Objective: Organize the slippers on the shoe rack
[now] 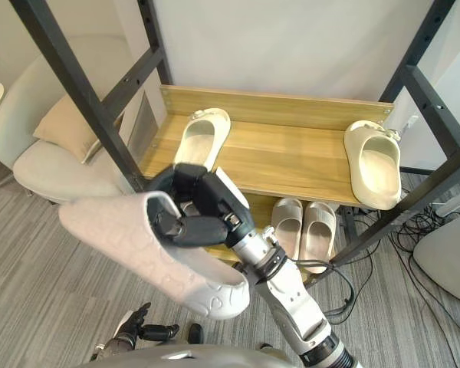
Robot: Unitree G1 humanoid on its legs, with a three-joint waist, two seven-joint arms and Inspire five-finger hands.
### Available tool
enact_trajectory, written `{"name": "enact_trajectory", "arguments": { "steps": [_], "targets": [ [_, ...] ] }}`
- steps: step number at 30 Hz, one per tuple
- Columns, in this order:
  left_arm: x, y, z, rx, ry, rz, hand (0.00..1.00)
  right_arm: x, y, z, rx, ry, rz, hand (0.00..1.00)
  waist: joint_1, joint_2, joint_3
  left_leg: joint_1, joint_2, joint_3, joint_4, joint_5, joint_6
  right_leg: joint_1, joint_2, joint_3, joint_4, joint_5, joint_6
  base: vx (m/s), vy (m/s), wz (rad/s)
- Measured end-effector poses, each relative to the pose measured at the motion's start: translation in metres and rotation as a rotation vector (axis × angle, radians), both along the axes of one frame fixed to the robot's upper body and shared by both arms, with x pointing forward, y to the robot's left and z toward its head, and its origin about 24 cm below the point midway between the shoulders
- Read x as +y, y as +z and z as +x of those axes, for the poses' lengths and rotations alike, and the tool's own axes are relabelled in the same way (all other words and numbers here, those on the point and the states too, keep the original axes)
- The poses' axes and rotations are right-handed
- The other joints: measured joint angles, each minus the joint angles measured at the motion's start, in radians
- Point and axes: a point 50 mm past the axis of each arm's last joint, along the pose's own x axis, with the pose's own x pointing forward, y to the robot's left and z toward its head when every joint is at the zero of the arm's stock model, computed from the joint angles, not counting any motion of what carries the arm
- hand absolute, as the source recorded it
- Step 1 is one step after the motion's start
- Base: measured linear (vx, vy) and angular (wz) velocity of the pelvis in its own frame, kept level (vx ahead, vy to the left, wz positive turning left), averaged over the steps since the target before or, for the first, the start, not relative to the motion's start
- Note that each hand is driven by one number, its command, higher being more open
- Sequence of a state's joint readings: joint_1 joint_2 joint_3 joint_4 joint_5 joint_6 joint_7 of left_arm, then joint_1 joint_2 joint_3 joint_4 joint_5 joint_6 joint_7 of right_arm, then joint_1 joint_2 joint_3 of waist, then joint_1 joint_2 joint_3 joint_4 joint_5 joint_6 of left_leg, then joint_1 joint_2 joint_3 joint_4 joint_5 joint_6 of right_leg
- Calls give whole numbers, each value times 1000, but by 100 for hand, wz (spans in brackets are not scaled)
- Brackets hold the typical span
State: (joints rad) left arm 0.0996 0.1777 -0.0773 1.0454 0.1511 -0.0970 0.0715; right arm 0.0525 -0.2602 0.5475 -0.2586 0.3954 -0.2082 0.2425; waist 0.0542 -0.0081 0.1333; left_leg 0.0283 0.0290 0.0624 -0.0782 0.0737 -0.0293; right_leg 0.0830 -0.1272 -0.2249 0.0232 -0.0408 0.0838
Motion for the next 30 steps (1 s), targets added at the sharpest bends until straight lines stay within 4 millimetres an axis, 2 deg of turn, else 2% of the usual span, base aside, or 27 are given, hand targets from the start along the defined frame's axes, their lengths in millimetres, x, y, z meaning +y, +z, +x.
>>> {"name": "enact_trajectory", "arguments": {
  "steps": [3,5,7,9,12,15,16,19,20,24,26,30],
  "targets": [
    [-1,7,27,-70,-40,7,100,-2,-6,2,23,-17,-17,0,0,1,64,-122,1,-31,121,-27,-2,-95,-13,-25,101,-30,-6,-120,-7,31],
    [-5,16,52,-148,-58,5,100,-3,-10,8,22,-35,-57,0,5,11,132,-227,5,-52,259,-68,0,-178,-25,-35,215,-68,-11,-191,2,23],
    [-7,21,64,-190,-67,-3,100,-3,-11,12,3,-49,-96,0,6,19,166,-278,7,-60,330,-93,0,-220,-32,-38,279,-92,-14,-157,16,14],
    [-13,28,80,-241,-62,-23,100,-5,-12,16,-63,-89,-210,0,5,36,194,-385,8,-72,437,-128,-9,-326,-49,-39,396,-135,-18,-252,11,15],
    [-17,38,96,-314,-37,-54,100,-12,-9,24,-169,-140,-356,0,5,52,232,-496,12,-76,523,-142,-12,-444,-66,-35,510,-173,-28,-174,-16,6],
    [-18,45,105,-367,-14,-71,100,-19,-4,34,-255,-199,-459,0,8,56,258,-563,16,-75,575,-150,-18,-519,-76,-26,578,-191,-36,-121,-21,-2],
    [-19,50,112,-401,-3,-83,100,-30,-1,43,-303,-271,-525,0,13,60,269,-621,18,-78,630,-163,-21,-579,-84,-24,638,-212,-40,-125,-52,4],
    [-19,56,121,-442,23,-98,100,-45,5,53,-366,-366,-609,0,16,63,283,-689,19,-90,702,-186,-25,-641,-90,-24,710,-240,-46,-83,-47,6],
    [-18,61,125,-471,47,-113,100,-57,8,59,-396,-441,-653,0,17,63,286,-739,21,-100,761,-208,-28,-684,-95,-26,766,-261,-50,-68,-47,7],
    [-14,65,128,-506,120,-158,100,-71,19,66,-450,-567,-674,0,19,61,294,-811,34,-105,884,-257,-23,-746,-103,-22,880,-314,-51,-36,-31,-4],
    [-11,72,133,-549,161,-177,100,-75,36,74,-513,-653,-644,0,21,59,299,-875,52,-107,995,-308,-23,-801,-107,-22,981,-353,-52,-40,-19,-20],
    [-9,83,141,-622,196,-198,100,-85,58,81,-598,-792,-613,0,26,51,309,-964,62,-117,1131,-364,-19,-880,-118,-15,1110,-412,-53,-86,0,-5]
  ]
}}
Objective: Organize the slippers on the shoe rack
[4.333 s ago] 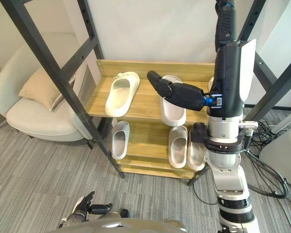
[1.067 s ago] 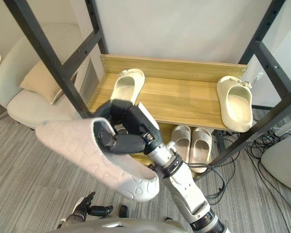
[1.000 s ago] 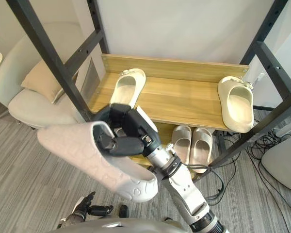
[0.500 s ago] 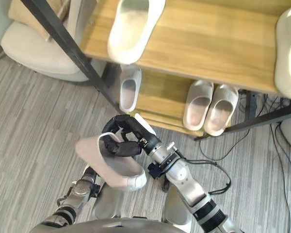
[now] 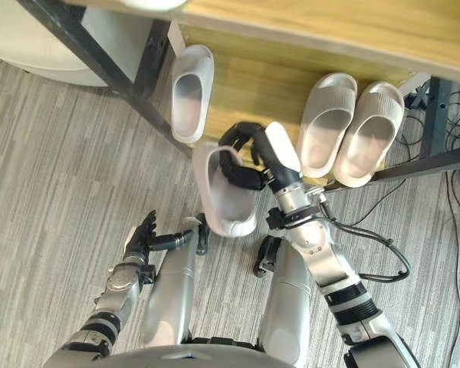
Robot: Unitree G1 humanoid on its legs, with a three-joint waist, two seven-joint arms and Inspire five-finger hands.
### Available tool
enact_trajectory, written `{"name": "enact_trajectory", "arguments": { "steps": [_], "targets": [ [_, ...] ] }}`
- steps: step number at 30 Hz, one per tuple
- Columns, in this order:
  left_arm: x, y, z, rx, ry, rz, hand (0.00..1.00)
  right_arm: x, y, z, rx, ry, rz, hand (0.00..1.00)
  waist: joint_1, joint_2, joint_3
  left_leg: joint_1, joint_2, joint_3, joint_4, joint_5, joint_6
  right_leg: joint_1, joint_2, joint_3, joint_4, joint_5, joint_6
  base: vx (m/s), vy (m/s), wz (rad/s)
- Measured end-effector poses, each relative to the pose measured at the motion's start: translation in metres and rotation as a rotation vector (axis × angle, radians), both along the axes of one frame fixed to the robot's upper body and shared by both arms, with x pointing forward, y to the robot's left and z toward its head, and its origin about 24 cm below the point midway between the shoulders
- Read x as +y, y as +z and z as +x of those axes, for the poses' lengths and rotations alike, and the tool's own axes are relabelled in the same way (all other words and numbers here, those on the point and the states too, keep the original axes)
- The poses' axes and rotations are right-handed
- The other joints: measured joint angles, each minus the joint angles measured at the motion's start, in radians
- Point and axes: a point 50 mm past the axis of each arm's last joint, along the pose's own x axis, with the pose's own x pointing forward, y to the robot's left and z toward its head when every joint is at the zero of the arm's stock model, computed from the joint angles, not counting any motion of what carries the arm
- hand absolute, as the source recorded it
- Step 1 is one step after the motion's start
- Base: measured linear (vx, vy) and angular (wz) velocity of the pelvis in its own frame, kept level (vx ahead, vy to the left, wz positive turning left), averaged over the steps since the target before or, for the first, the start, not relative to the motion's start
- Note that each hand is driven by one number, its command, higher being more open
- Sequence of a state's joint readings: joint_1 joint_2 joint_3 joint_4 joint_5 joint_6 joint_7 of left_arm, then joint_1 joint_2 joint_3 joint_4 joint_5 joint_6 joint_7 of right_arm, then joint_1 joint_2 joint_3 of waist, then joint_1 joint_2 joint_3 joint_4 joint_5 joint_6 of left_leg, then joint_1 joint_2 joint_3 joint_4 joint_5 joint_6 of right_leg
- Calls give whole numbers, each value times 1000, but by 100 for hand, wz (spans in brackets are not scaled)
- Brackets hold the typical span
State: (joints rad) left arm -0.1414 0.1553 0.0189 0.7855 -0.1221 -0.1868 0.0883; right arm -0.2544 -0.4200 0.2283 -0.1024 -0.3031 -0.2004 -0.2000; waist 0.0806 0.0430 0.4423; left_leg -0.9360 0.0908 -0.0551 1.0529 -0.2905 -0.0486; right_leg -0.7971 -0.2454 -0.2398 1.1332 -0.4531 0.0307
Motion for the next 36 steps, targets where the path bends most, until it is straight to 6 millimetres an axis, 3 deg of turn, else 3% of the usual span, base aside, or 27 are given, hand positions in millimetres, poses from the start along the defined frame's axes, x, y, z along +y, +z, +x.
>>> {"name": "enact_trajectory", "arguments": {
  "steps": [5,16,27,35,36],
  "targets": [
    [2,11,6,-61,34,-22,100,-8,21,0,-121,-70,-1,0,20,-21,13,-63,8,-13,108,-37,-7,-56,-8,4,109,-45,-10,-69,0,-2],
    [0,27,14,-165,47,-40,100,-12,74,15,-357,-161,-59,0,46,-28,14,-189,16,-40,221,-49,-13,-166,-15,-3,222,-72,-20,-38,-23,-1],
    [-3,37,20,-224,50,-41,100,-20,92,60,-358,-348,-108,0,78,-44,8,-255,17,-44,249,-46,-16,-216,-34,-18,253,-82,-26,2,-27,4],
    [-4,37,21,-227,61,-38,100,-28,104,78,-363,-459,-117,0,87,-59,-7,-277,9,-47,242,-45,-16,-229,-50,-32,259,-94,-32,17,-32,8],
    [-4,37,21,-227,61,-38,100,-29,104,79,-363,-463,-116,100,89,-59,-12,-282,8,-47,242,-44,-17,-234,-51,-32,260,-94,-32,27,-29,5]
  ]
}}
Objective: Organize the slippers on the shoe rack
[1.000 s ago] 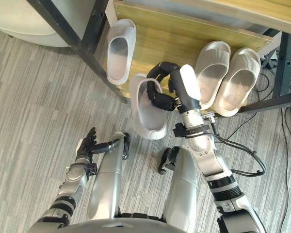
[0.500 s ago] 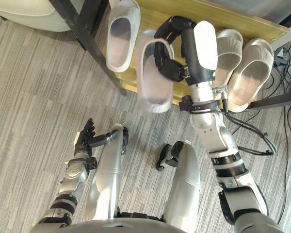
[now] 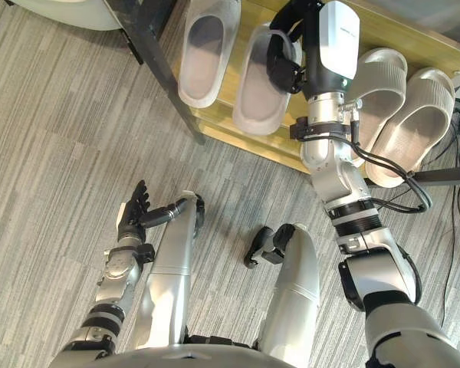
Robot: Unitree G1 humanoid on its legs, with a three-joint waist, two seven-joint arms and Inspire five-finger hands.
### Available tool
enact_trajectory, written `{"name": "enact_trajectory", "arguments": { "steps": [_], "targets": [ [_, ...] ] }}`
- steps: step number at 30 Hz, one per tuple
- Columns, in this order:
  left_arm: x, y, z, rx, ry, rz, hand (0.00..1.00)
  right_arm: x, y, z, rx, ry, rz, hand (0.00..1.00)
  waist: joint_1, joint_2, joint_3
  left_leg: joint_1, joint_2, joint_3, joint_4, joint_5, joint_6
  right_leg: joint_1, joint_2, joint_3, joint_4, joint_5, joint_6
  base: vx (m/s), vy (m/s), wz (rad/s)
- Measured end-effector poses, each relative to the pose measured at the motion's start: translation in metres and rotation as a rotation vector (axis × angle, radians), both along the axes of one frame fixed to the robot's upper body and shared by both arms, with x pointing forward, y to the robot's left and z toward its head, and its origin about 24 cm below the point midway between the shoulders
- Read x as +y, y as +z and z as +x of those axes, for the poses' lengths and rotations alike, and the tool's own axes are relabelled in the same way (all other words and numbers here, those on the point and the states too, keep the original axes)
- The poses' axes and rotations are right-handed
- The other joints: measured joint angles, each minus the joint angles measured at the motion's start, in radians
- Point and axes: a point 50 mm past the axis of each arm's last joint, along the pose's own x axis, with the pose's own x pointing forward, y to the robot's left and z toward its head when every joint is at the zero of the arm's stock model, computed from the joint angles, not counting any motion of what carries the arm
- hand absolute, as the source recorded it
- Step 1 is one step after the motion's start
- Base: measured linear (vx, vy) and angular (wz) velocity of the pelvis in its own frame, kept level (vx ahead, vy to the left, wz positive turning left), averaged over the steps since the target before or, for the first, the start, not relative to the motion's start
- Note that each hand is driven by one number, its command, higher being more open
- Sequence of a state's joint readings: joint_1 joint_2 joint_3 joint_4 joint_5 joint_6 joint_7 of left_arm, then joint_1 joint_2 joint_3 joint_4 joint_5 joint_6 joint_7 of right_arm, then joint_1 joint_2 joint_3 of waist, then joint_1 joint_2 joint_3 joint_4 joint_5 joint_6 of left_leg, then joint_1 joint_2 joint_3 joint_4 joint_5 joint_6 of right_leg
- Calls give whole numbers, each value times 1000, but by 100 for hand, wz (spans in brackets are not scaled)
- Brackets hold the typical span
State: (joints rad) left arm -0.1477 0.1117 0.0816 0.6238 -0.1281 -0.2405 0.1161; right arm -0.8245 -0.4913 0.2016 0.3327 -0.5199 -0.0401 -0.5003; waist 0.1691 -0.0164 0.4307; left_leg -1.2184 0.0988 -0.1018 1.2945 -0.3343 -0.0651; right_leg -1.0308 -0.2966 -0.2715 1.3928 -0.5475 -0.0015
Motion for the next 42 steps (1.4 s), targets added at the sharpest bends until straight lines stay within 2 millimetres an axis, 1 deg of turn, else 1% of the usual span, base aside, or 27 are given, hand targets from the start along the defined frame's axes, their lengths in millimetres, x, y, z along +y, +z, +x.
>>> {"name": "enact_trajectory", "arguments": {
  "steps": [2,4,8,13,20,24,27,29,32,37,41,42],
  "targets": [
    [-1,1,0,-11,0,3,100,1,7,4,-18,-24,20,100,2,0,-2,-15,-7,-1,0,2,-1,-12,-10,-6,6,-4,-6,27,-23,10],
    [-3,2,1,-14,-6,7,100,1,9,6,-21,-39,33,100,4,0,-2,-19,-13,-2,0,2,-1,-14,-18,-9,10,-9,-5,26,-25,15],
    [-8,5,5,-25,-16,11,100,1,8,10,-22,-69,47,100,19,1,-3,-30,-24,-13,0,3,-3,-14,-29,-26,14,-19,-6,25,-28,11],
    [-11,5,6,-27,-14,6,100,5,6,16,2,-80,70,100,20,1,-4,-35,-37,-14,0,5,-4,-14,-44,-30,22,-28,-10,5,-14,8],
    [-11,5,6,-26,1,7,100,9,4,17,18,-59,104,100,21,2,-5,-37,-37,-14,0,5,-5,-14,-48,-31,24,-31,-10,3,-6,2],
    [-11,4,6,-18,6,8,100,16,-4,18,49,-23,141,100,18,2,-9,-33,-36,-11,0,5,-5,-13,-48,-28,26,-31,-10,0,0,0],
    [-11,3,6,-8,7,8,100,18,-15,18,85,-13,142,100,18,2,-10,-26,-36,-8,0,5,-5,-9,-48,-25,28,-31,-10,0,0,0],
    [-10,2,6,4,11,8,100,19,-24,16,105,-7,149,100,18,2,-10,-17,-35,-7,0,5,-4,-1,-48,-23,28,-32,-11,0,0,0],
    [-9,0,6,20,15,9,100,19,-32,10,106,4,156,100,16,2,-13,-7,-33,-2,0,4,-3,5,-48,-20,29,-34,-10,-9,-11,-3],
    [-8,-2,5,33,20,10,100,16,-38,1,98,9,176,100,14,3,-20,-4,-28,1,-1,4,-2,5,-46,-19,29,-33,-11,-2,-3,-1],
    [-7,-4,4,42,27,9,100,12,-39,-7,71,4,186,100,11,4,-23,1,-25,6,-3,4,-3,6,-44,-15,28,-33,-11,0,-9,-2],
    [-6,-4,4,45,30,9,100,12,-39,-13,54,10,191,100,9,4,-23,4,-22,7,-4,4,-3,7,-42,-13,27,-33,-11,-1,-22,-3]
  ]
}}
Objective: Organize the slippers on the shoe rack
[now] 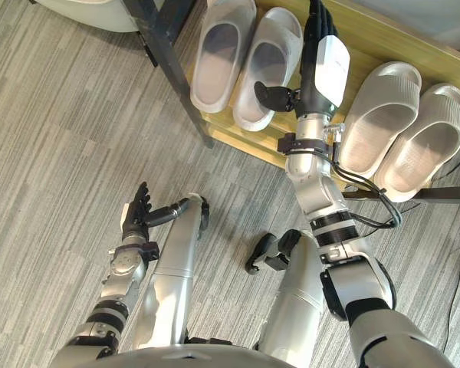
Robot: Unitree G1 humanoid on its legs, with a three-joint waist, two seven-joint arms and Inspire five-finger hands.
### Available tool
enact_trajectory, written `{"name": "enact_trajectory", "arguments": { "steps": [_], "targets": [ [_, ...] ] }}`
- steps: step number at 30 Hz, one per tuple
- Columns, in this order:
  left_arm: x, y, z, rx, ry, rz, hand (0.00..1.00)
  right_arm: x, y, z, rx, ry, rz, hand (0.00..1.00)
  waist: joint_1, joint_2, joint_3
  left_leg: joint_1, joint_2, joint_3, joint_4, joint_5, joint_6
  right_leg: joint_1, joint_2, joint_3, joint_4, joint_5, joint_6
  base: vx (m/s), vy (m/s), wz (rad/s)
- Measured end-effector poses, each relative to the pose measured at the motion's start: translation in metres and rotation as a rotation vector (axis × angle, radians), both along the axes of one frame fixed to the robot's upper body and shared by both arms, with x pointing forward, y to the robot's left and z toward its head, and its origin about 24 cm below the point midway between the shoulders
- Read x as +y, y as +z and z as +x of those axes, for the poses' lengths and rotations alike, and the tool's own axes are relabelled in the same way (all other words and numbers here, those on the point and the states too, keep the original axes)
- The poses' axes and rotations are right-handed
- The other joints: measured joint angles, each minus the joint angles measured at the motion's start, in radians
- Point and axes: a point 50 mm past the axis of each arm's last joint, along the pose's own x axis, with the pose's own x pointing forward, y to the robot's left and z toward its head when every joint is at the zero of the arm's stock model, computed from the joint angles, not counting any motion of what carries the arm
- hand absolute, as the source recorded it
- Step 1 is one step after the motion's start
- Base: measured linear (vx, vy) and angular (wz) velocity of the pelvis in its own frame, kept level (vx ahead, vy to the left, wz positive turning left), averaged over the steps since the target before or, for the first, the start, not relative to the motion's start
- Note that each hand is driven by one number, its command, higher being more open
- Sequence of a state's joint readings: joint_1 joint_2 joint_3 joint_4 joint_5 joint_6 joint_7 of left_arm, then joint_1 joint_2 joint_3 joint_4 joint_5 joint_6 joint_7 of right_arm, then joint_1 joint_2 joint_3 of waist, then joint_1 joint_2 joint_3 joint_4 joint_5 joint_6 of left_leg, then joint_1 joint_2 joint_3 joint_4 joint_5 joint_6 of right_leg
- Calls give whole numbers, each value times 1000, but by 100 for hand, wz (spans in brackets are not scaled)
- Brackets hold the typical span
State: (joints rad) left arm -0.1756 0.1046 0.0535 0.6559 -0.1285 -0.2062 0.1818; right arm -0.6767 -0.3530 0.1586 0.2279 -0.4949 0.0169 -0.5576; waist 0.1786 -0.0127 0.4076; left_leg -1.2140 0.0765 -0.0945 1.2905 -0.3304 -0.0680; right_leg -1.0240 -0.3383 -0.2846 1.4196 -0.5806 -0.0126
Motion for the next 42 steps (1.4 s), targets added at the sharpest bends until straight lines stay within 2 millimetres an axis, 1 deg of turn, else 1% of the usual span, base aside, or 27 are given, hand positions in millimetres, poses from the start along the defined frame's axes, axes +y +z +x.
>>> {"name": "enact_trajectory", "arguments": {
  "steps": [2,4,5,8,9,10,11,12,13,14,15,18,21,24,27,31,35,36,39,42],
  "targets": [
    [1,-1,0,5,4,-1,100,0,0,-5,-18,-3,-6,100,-2,0,0,4,1,1,-3,0,0,1,1,3,-1,0,0,0,-32,-2],
    [3,-4,-2,29,16,-2,100,5,-7,-17,-40,10,36,100,-12,1,-2,19,5,3,-15,-1,1,15,5,1,-12,0,0,12,-39,0],
    [3,-4,-2,29,17,-2,100,5,-7,-18,-40,11,38,100,-12,1,-2,19,5,3,-16,-1,1,15,5,1,-13,0,0,0,0,0],
    [4,-5,-2,35,24,2,100,12,-18,-32,-46,31,106,100,-18,2,-5,22,9,4,-22,0,-1,17,9,1,-20,0,0,0,0,0],
    [5,-5,-3,39,27,3,100,15,-24,-37,-37,39,144,100,-18,2,-5,25,11,5,-25,0,-1,19,11,0,-23,0,0,0,0,0],
    [5,-5,-3,40,29,3,100,17,-27,-38,-29,47,163,100,-18,2,-5,27,12,5,-27,0,-1,21,12,0,-25,0,0,0,0,0],
    [6,-6,-3,50,36,1,100,22,-39,-43,2,70,222,100,-20,2,-5,34,16,4,-32,0,-2,29,17,-4,-32,0,-1,14,-20,-3],
    [7,-6,-3,54,39,-1,100,25,-45,-46,20,92,270,100,-20,2,-5,38,19,4,-35,0,-3,34,20,-6,-37,0,-1,18,-31,-4],
    [8,-7,-4,61,50,-8,100,31,-57,-51,57,136,373,100,-22,2,-5,43,21,4,-42,0,-5,38,22,-6,-43,1,-1,15,-32,-3],
    [8,-8,-4,63,53,-10,100,32,-60,-52,66,145,395,100,-22,2,-5,44,21,4,-43,0,-5,39,23,-6,-44,1,-1,0,0,0],
    [9,-9,-5,73,62,-17,100,36,-71,-56,110,176,487,100,-24,2,-5,49,23,3,-46,-1,-7,44,26,-8,-47,1,-1,0,0,0],
    [9,-10,-6,83,72,-22,100,41,-87,-61,178,222,640,100,-24,2,-5,57,24,3,-55,1,-11,50,28,-9,-53,1,-1,6,-10,0],
    [10,-14,-8,94,104,-42,100,43,-95,-61,211,250,710,100,-24,2,-5,61,24,3,-62,2,-14,54,28,-11,-59,1,-2,0,0,0],
    [10,-15,-9,101,115,-49,100,44,-100,-60,227,288,753,100,-24,2,-5,65,24,-1,-65,2,-14,63,29,-17,-65,1,-2,0,0,0],
    [10,-17,-10,111,119,-52,100,44,-100,-58,233,365,826,100,-24,2,-5,77,22,0,-72,2,-14,76,29,-18,-73,1,-2,0,0,0],
    [11,-19,-12,123,134,-67,100,47,-96,-50,235,480,892,100,-23,2,-5,84,21,-1,-83,4,-17,84,28,-23,-81,1,-2,4,-9,2],
    [10,-20,-12,124,132,-72,100,50,-89,-42,241,546,887,100,-21,2,-5,83,19,-3,-88,5,-19,85,26,-27,-84,1,-3,3,-2,1],
    [9,-20,-11,123,126,-75,100,53,-86,-38,258,583,861,100,-20,2,-4,81,17,-6,-90,5,-21,87,25,-31,-87,1,-3,12,-5,6],
    [8,-19,-11,122,120,-78,100,61,-82,-34,275,636,853,100,-18,2,-4,81,7,-13,-97,10,-23,94,18,-40,-92,1,-2,5,3,11],
    [7,-20,-11,126,119,-81,100,59,-83,-33,278,638,869,100,-19,3,-4,83,0,-17,-100,13,-22,101,13,-47,-95,1,-2,-8,12,9]
  ]
}}
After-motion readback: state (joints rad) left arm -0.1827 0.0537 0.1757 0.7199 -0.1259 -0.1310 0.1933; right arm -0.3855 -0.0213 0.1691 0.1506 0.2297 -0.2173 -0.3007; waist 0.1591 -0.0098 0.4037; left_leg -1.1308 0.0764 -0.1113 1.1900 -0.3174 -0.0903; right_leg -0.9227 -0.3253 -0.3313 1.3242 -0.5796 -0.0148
